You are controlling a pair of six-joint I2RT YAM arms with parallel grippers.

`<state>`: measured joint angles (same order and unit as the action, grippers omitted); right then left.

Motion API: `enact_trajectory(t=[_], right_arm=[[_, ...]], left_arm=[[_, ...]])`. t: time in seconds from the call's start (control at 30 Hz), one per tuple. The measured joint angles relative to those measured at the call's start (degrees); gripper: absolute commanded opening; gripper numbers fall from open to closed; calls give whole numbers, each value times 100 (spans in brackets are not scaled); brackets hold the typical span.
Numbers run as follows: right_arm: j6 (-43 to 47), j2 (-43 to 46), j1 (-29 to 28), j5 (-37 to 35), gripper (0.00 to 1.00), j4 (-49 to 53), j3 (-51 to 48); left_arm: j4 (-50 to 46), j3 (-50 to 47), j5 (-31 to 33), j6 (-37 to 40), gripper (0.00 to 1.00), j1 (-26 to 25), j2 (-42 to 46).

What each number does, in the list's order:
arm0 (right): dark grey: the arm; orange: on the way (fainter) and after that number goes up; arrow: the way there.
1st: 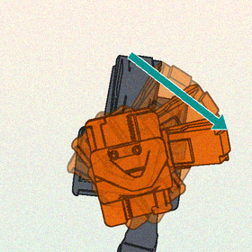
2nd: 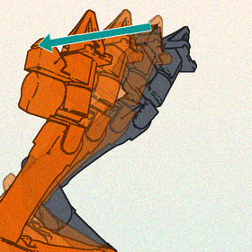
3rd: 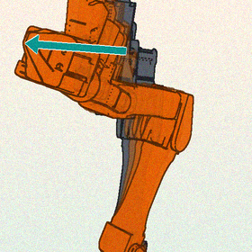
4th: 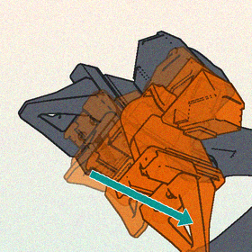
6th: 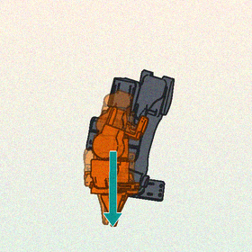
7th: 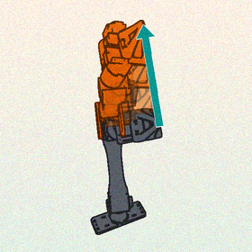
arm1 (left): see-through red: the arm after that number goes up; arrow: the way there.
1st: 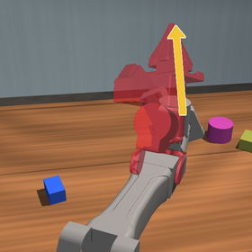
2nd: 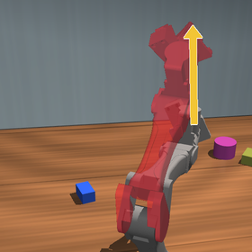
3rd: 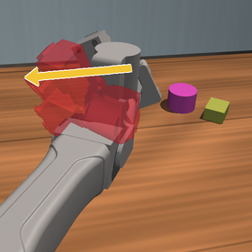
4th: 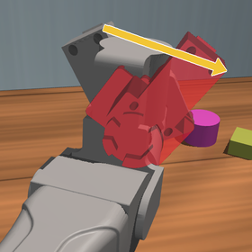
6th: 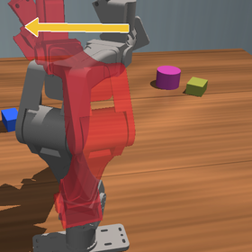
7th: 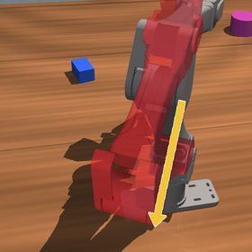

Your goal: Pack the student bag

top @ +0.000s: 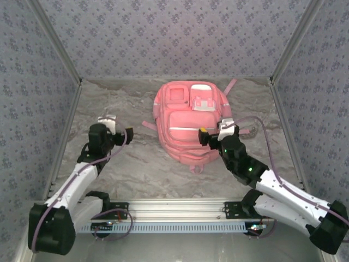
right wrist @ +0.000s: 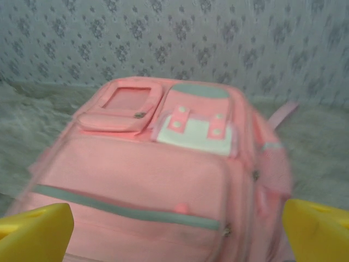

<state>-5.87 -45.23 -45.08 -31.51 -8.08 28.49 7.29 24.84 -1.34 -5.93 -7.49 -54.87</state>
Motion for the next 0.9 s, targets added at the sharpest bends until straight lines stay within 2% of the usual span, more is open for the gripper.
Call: enact_trajectory(t=[0.13, 0.23, 0.37, 0.43, 0.53, 0.67, 0.77, 0.9], right_arm=[[1521, -177, 619, 474, 100, -1700, -938], [2022, -616, 1316, 601, 100, -2323, -1266], [1926, -1556, 2107, 426, 100, -3233, -1550], [1950, -2275, 2299, 433, 100, -3729, -1576], [1987, -3263, 2470, 402, 100, -4568, -1589], [2006, -4249, 2739, 431, 100, -5974, -1628], [1814, -4448, 3106, 654, 100, -6559, -1790], [1419, -4570, 3810, 1110, 100, -6791, -1987]], left_arm=[[597, -190, 79, 22, 98, 658, -507], [997, -269, 105, -7, 98, 909, -804], [1475, -358, 195, -9, 98, 1023, -1362], [1849, -426, 271, -15, 98, 1093, -1609], [2813, -608, 354, -7, 98, 1123, -2074], [4579, -957, 334, 11, 98, 1134, -3217], [4411, -942, -72, 262, 98, 1121, -3357], [4376, -479, -369, 511, 98, 938, -3348]])
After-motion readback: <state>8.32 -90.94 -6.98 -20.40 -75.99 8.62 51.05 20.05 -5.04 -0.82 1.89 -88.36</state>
